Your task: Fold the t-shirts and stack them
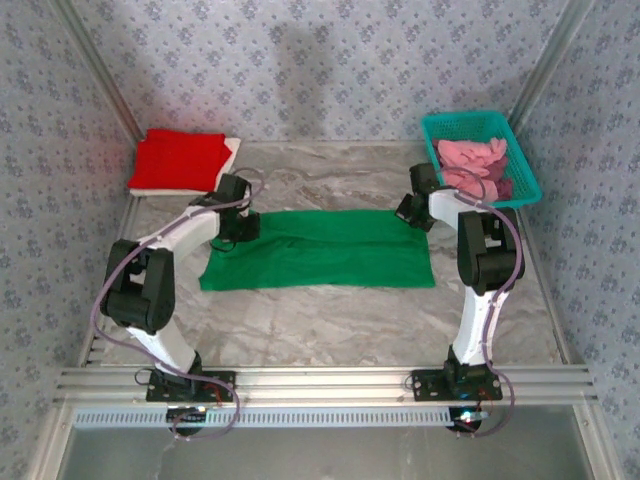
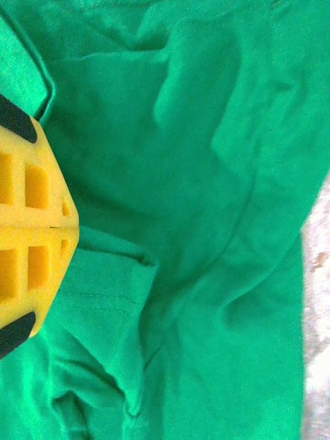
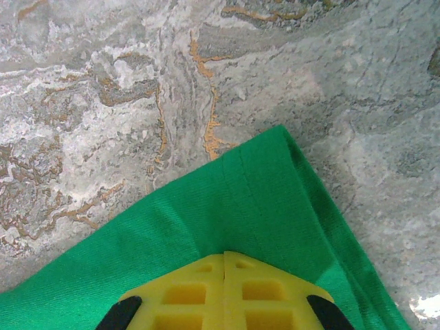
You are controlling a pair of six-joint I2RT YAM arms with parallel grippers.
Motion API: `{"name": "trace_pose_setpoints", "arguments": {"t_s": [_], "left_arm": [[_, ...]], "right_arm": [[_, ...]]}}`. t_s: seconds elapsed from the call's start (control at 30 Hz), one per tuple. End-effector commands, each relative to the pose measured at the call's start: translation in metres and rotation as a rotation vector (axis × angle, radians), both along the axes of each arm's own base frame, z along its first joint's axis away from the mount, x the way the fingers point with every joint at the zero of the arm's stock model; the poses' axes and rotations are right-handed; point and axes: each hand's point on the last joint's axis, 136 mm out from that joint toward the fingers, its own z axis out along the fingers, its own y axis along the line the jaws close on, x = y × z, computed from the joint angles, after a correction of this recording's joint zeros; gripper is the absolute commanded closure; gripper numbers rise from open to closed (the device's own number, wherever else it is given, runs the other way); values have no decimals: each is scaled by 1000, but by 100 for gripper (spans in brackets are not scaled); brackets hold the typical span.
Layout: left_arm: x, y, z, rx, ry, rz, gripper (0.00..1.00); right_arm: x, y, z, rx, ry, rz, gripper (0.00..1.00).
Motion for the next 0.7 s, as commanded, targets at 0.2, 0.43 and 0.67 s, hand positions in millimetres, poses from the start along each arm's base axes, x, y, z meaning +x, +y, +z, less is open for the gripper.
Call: {"name": "trace_pose_setpoints", "arguments": {"t_s": [0.2,0.43,0.67], "left_arm": [[-39,-9,8,34,39,-69,89],[-71,-22,19,29,60,-148,82],[-46,-14,34,-7,-40,-125,73]], "right_arm": [[-6,-11,-11,-22,53,-17,100],[-4,-12,-12,-24,55,-17,100],[-6,-13,-14,-27,62,-14,100]]}}
